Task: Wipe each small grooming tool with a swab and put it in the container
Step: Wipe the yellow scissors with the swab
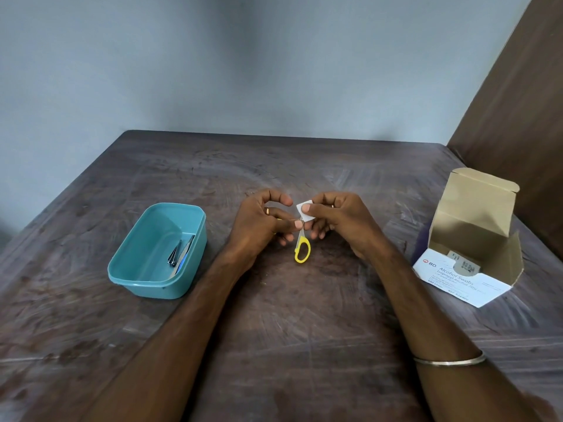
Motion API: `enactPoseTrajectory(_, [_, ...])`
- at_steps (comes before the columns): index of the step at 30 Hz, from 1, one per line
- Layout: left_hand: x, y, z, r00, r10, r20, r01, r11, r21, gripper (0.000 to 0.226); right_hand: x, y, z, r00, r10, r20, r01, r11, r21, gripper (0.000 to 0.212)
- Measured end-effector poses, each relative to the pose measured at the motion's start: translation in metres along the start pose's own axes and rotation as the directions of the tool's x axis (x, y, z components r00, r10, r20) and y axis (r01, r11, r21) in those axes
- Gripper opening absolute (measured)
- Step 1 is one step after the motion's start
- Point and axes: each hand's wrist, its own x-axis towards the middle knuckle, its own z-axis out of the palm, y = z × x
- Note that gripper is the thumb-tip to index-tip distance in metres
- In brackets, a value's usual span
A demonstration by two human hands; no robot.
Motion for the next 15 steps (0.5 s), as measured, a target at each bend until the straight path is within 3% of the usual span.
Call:
enactPoseTrajectory(5, [0.0,-0.001,0.0,0.999,0.051,-0.01,-0.05,0.995,0.092,0.025,-0.001,-0.004,0.003,0.999,0.034,-0.039,-0.032,0.998,0.062,0.011])
enactPoseTrajectory(9, [0.001,-0.003,0.001,0.985,0.167,0.032,-0.17,0.954,0.247,0.02,0.0,-0.005,0.0,0.988,0.132,-0.082,-0.118,0.98,0.157,0.01])
enactPoseTrajectory(11, [0.003,-0.006,-0.001,0.944,0.318,0.085,-0.324,0.851,0.413,0.025,0.0,-0.005,-0.002,0.982,0.17,-0.085,-0.15,0.968,0.199,0.01])
enactPoseTrajectory(15, [0.002,-0.011,-0.001,0.795,0.559,0.234,-0.55,0.504,0.666,0.026,-0.002,-0.008,-0.002,0.97,0.239,-0.034,-0.223,0.942,0.251,0.012])
